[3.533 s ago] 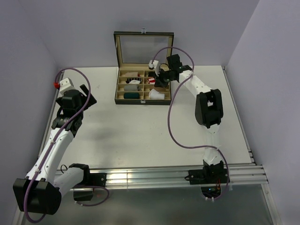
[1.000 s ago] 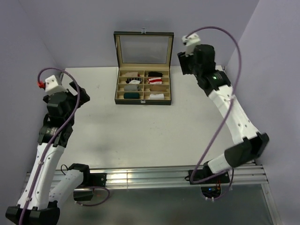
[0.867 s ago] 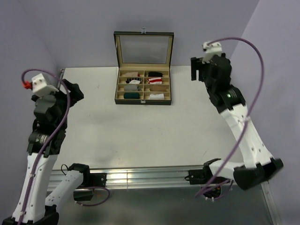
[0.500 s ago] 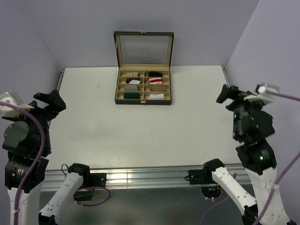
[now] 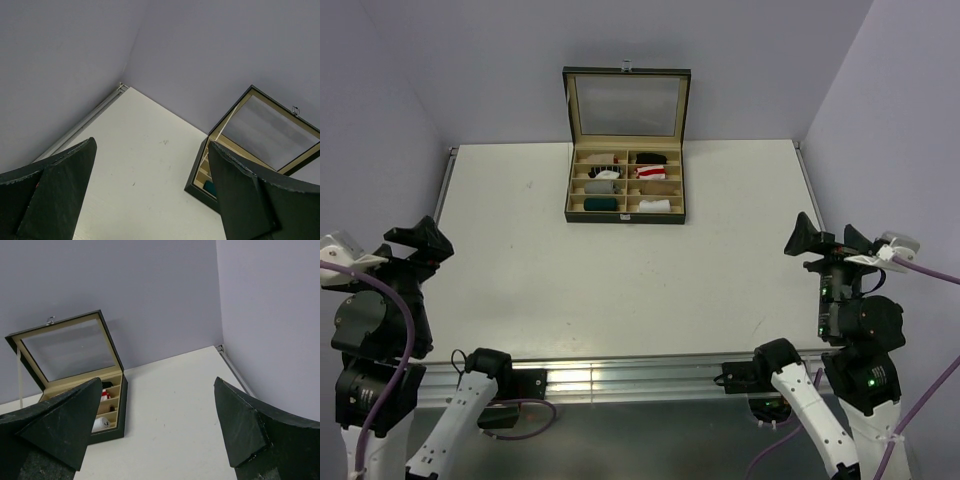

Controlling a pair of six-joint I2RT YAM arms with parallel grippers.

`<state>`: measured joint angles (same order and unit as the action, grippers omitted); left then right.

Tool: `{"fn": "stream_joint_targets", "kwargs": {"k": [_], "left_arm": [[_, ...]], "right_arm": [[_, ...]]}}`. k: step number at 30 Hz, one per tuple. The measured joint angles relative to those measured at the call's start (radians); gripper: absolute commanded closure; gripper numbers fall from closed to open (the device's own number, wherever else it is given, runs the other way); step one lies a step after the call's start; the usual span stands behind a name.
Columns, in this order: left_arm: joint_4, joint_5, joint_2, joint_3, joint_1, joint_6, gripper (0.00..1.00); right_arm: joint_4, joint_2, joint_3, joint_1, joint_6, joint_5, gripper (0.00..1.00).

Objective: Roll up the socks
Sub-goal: Reset both arms

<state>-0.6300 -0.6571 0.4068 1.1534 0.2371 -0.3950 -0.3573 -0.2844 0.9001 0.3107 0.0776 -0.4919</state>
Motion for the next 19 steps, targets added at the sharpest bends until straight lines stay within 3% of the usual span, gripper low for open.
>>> {"fn": "stream_joint_targets", "kwargs": {"k": [19], "left_arm": [[0.054,0.009,0.014,-0.093,0.002,-0.045,0.01]], "right_arm": [[0.101,0.016,-0.072,0.0,-0.001,0.056,0.0]]}}
